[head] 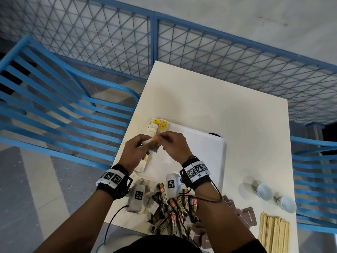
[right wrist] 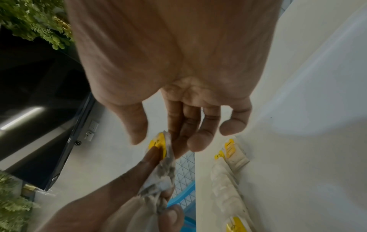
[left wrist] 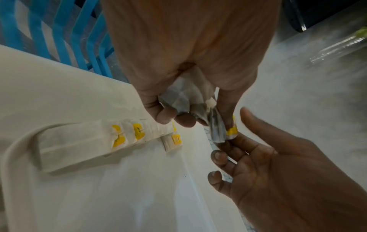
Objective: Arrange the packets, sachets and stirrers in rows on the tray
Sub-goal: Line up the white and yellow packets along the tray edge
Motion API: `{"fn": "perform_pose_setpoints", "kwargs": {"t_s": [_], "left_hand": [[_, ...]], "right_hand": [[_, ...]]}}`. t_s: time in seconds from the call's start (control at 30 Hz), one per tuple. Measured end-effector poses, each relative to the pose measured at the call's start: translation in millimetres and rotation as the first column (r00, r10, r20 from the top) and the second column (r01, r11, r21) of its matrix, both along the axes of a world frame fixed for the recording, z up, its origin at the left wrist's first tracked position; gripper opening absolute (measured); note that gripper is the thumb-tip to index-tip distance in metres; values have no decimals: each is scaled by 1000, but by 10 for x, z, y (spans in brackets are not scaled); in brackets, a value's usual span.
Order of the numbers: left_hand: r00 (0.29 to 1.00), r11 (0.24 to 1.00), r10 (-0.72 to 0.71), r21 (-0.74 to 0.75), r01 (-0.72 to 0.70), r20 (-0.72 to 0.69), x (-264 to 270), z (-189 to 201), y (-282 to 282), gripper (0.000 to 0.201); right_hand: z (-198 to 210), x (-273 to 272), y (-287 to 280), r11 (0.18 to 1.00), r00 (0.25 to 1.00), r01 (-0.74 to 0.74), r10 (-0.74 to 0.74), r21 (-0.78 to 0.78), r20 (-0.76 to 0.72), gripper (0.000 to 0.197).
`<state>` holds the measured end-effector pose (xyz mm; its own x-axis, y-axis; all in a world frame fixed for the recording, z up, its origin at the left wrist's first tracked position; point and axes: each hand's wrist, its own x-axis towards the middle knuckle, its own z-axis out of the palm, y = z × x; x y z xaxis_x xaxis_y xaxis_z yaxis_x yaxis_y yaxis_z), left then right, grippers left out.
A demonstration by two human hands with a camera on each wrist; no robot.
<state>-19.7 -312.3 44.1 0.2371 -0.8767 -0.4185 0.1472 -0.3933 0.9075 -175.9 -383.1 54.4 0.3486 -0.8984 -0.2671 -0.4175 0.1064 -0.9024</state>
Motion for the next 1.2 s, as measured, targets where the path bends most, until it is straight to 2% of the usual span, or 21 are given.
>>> {"fn": "perform_pose_setpoints", "kwargs": {"t_s": [0.07, 0.13, 0.27, 0.47, 0.6, 0.73, 0.9, 1.07, 1.2], "left_hand": [[999, 999, -20, -31, 22, 45, -7, 27, 7, 15], [998, 999, -19, -43, 22, 64, -10, 35, 6, 17], [999, 999, -9, -31, 10, 41, 13, 2, -1, 27], [999, 997, -29, -69, 30, 14, 5, 28, -7, 20], [999, 997, -35, -68, 37, 37, 5, 41, 0, 13], [997, 995, -73, -68, 74, 15, 2, 87, 10, 16], [994, 995, -55, -92, 47, -92, 5, 100, 0, 16], [978, 991, -23, -137, -5, -206, -27, 117, -41, 18], [970, 996, -18, -94, -5, -241, -58, 107, -83, 21]], "right_hand": [[31, 5, -14, 1000, 999, -25, 24, -5, -35, 22], [63, 10, -32, 998, 998, -36, 33, -54, -51, 16], [73, 11, -74, 1000, 999, 23, -23, -19, 28, 4], [110, -5, -135, 991, 984, 98, -110, 88, 141, 9], [163, -54, -201, 995, 988, 66, -76, 76, 134, 10], [218, -105, -288, 996, 989, 4, -18, 94, 146, 8], [134, -103, -334, 962, 987, -84, 44, 259, 156, 16], [21, -96, -247, 859, 972, -140, 26, 492, 232, 8], [-37, -85, -168, 846, 978, -122, 15, 519, 206, 17]]}}
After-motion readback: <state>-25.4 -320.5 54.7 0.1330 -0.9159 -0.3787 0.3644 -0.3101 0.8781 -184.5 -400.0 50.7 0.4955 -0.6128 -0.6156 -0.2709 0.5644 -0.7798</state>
